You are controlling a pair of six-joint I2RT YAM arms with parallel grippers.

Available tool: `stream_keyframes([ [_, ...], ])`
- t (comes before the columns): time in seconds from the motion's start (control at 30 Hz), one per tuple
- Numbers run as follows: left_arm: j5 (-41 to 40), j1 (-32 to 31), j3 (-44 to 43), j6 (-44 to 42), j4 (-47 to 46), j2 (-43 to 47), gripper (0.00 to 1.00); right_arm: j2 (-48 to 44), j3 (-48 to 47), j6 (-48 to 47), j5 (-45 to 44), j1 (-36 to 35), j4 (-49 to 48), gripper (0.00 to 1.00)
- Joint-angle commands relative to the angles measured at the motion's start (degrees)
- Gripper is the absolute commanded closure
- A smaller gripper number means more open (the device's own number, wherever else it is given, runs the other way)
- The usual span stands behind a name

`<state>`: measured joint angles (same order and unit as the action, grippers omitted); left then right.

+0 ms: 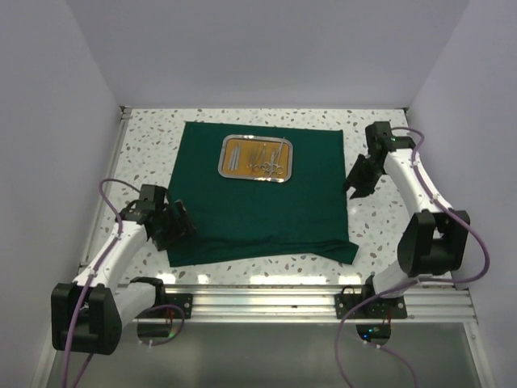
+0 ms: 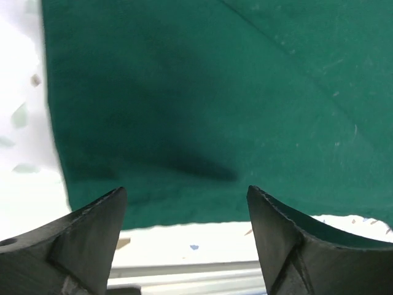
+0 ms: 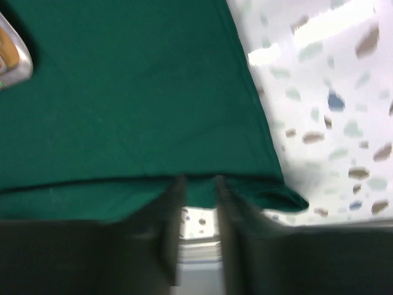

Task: Open and lay out the surgical kit
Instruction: Smooth out the surgical kit at the center of the board.

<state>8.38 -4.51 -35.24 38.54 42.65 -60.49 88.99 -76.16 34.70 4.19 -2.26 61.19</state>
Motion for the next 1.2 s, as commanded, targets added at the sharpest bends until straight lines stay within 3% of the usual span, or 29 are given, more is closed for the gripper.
stream_keyframes([
  [0.0, 2.4, 0.4, 3.3, 1.2, -10.9, -0.2, 0.18, 5.2, -7.2, 0.0, 1.3, -0.5, -4.8, 0.8],
  [0.17, 1.0, -2.1, 7.2, 5.4, -14.6, -0.2, 0.2, 13.6, -13.0, 0.1, 3.5, -1.3, -8.6, 1.0],
  [0.4, -13.5, -12.9, 2.3, 12.9, -6.2, -7.2, 0.2, 30.1, -21.8, 0.2, 7.9, -1.9, -13.5, 1.0],
  [0.7, -12.5, -17.2, 2.9, 14.4, -0.6, -6.0, 0.2, 53.6, -48.1, -2.7, 5.1, -1.3, -7.2, 1.0],
  [0.93, -12.4, -21.9, -0.3, 15.3, 3.4, -11.7, 0.19, 66.0, -66.4, 2.4, 5.7, 2.0, -6.5, 1.0],
  [1.17, -12.4, -22.1, -3.9, 12.7, 11.2, -14.0, 0.17, 64.6, -62.2, 5.3, 6.1, 6.7, -11.7, 1.0],
])
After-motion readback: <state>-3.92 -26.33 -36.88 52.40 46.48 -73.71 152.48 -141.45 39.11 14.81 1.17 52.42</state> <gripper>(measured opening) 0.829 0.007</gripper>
